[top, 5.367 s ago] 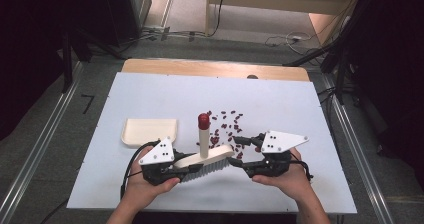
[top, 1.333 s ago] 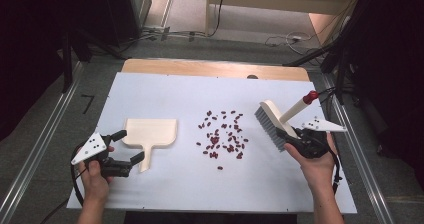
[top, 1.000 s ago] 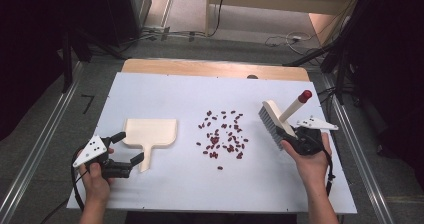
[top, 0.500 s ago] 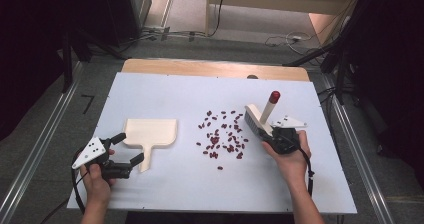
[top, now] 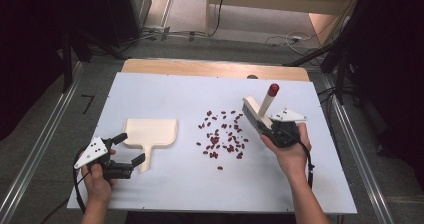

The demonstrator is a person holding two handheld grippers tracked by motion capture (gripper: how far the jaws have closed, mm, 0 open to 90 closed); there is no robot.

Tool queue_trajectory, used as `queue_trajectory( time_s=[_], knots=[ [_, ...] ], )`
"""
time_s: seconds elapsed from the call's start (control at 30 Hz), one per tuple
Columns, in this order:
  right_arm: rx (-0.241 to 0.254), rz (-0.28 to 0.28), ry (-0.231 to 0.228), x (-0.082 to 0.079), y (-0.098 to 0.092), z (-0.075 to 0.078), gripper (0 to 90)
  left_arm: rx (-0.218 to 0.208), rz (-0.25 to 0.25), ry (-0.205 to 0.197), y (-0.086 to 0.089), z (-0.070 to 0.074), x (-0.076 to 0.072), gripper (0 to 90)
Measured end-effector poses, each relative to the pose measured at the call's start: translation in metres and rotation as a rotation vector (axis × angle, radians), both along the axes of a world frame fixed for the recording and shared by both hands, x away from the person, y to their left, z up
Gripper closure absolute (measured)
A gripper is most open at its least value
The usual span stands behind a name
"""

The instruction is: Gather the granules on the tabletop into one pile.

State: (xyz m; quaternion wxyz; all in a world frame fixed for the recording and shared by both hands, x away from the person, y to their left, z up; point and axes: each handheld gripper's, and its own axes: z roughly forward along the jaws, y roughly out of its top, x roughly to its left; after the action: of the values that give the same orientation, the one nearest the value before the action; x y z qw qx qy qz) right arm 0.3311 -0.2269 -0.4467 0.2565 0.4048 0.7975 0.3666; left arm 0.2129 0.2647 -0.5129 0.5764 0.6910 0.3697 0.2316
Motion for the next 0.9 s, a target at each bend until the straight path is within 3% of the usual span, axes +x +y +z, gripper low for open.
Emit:
queue_trajectory(
  time_s=[0.2, 0.37, 0.43, 0.7, 0.9],
  knots=[
    [-0.025, 0.011, -0.029, 0.037, 0.001, -0.004, 65.6, 0.000, 0.002, 0.000, 0.000, 0.000, 0.000, 2.5],
    [-0.075, 0.033, 0.006, 0.052, 0.011, -0.018, 65.6, -0.002, -0.001, 0.000, 0.000, 0.000, 0.001, 3.1],
    [-0.064, 0.054, 0.014, 0.051, 0.014, -0.020, 65.6, -0.007, -0.002, 0.002, 0.000, 0.000, 0.001, 3.1],
    [-0.095, 0.144, 0.029, 0.040, 0.025, -0.018, 65.5, -0.007, -0.004, 0.003, 0.000, 0.000, 0.001, 3.1],
    [-0.092, 0.179, 0.035, 0.027, 0.028, -0.018, 65.5, -0.004, 0.002, 0.007, 0.000, 0.000, 0.002, 3.1]
  ],
)
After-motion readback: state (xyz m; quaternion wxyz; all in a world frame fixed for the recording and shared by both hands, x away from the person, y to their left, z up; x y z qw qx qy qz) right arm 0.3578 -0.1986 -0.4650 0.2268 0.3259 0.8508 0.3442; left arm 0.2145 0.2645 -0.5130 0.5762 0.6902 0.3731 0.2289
